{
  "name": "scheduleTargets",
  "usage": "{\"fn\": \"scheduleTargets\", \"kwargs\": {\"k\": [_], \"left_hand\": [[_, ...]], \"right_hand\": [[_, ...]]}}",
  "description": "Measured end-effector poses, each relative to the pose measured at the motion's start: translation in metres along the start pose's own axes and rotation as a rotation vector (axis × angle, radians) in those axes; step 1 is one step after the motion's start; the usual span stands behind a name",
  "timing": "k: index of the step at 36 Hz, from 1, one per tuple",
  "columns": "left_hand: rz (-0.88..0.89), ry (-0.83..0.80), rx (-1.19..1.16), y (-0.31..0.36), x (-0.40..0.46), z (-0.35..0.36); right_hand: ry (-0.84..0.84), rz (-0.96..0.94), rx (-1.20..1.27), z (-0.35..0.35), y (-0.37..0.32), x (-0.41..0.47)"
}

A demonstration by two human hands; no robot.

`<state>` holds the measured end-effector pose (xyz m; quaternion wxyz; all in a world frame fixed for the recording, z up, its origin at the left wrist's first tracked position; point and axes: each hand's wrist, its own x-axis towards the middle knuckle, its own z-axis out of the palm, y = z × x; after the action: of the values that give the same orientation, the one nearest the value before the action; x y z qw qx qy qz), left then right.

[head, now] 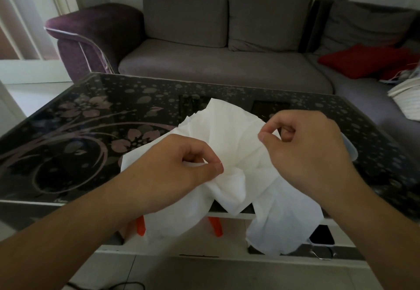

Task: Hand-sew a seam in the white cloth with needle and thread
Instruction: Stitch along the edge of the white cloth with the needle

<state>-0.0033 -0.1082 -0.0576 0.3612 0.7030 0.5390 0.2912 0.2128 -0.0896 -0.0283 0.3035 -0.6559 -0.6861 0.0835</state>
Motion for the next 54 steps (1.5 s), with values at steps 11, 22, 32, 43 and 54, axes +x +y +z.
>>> {"fn": "scheduleTargets", "kwargs": {"k": [11,22,32,43,54], "left_hand": [[0.034,-0.013,-0.003,-0.001,-0.001,0.000],[0.020,-0.010,-0.004,0.001,0.000,-0.001],[0.011,-0.009,-0.037,0.002,-0.002,-0.002],[0.044,-0.015,0.013,0.000,-0.001,-0.001],[0.035,-0.020,-0.009,0.003,-0.001,-0.002]], "right_hand": [[-0.382,-0.225,0.220,0.003,-0.005,-0.010],[-0.268,-0.168,0.136,0.007,-0.005,-0.010],[-0.007,0.012,0.051,0.007,0.002,-0.003],[-0.422,-0.257,0.216,0.009,-0.009,-0.012],[-0.318,-0.245,0.175,0.010,-0.005,-0.012]]}}
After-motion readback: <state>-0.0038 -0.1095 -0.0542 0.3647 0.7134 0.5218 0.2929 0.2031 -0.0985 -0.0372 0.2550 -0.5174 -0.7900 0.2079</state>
